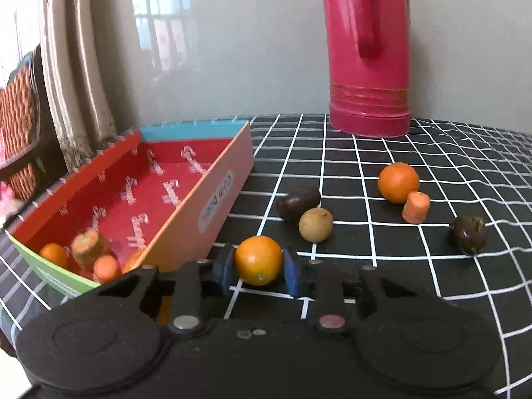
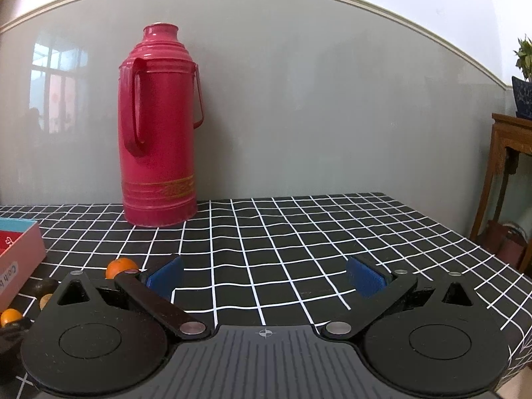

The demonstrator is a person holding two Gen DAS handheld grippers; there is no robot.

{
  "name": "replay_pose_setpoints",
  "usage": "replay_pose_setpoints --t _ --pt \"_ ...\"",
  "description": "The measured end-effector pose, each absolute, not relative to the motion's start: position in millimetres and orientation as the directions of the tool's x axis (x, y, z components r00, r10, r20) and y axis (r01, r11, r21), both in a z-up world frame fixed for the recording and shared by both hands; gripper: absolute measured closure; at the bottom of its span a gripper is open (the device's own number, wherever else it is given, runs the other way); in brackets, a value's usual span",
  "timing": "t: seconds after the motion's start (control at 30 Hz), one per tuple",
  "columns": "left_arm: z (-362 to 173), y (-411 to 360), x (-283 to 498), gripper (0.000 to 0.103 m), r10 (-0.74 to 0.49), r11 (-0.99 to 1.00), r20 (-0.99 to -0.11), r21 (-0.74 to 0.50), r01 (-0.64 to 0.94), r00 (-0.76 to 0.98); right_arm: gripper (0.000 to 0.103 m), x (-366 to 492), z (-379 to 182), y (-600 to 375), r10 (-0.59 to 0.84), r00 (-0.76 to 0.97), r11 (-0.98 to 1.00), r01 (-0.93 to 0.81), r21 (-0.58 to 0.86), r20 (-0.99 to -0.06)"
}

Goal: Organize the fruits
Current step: 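Move the left tool to the small orange and close its fingers on it, then carry the small orange with the left tool into the box and release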

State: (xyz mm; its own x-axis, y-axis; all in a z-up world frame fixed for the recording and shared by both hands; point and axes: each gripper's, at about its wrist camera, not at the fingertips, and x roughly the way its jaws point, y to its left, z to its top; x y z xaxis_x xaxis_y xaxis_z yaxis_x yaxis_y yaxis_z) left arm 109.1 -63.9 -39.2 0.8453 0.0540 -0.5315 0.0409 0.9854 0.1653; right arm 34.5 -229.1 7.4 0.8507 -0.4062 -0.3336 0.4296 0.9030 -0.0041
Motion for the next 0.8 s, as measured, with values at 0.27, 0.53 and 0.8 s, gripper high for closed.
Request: replay_pose_setpoints --t 0.27,0.53,0.8 --pt "-18.2 -67.2 87.8 0.081 0.136 0.965 -0.335 0.260 -0.048 0.932 0.000 36.2 6.8 -227.5 -0.402 0.855 0.906 0.422 -0.012 -0.327" --pt "-1.2 -16.6 120.0 0.081 0.277 0.957 -0.391 0.197 -0.214 0.878 0.000 40.8 5.4 -223.2 -0.359 0.869 0.924 0.383 0.002 -0.341" --pt "-7.1 9.4 136.8 0.070 0.300 0.954 -0.516 0.168 -0.249 0.802 0.000 46.9 -0.5 -215.7 -0.303 0.879 0.944 0.329 0.007 -0.369"
